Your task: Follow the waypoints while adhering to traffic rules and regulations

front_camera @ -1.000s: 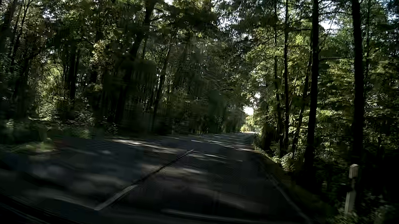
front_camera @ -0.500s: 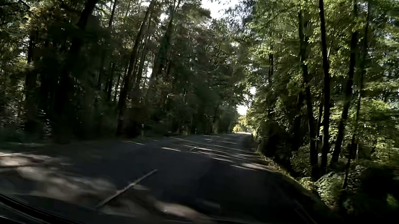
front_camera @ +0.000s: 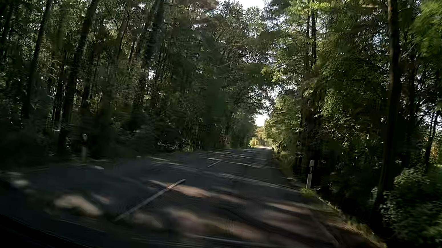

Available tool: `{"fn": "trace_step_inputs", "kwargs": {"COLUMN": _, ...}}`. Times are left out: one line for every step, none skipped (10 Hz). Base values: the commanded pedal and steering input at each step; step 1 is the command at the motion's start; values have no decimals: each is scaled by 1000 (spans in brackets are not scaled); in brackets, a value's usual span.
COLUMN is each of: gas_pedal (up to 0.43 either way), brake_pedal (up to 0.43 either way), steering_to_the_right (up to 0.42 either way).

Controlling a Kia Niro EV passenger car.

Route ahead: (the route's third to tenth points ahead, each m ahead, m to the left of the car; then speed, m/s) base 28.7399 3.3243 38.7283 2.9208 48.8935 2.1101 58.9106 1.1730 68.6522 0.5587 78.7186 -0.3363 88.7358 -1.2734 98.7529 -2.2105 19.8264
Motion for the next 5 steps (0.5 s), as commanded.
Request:
{"fn": "trace_step_inputs", "kwargs": {"gas_pedal": 248, "brake_pedal": 6, "steering_to_the_right": 15}}
{"fn": "trace_step_inputs", "kwargs": {"gas_pedal": 248, "brake_pedal": 0, "steering_to_the_right": 15}}
{"fn": "trace_step_inputs", "kwargs": {"gas_pedal": 248, "brake_pedal": 6, "steering_to_the_right": 14}}
{"fn": "trace_step_inputs", "kwargs": {"gas_pedal": 248, "brake_pedal": 6, "steering_to_the_right": 14}}
{"fn": "trace_step_inputs", "kwargs": {"gas_pedal": 260, "brake_pedal": 6, "steering_to_the_right": 13}}
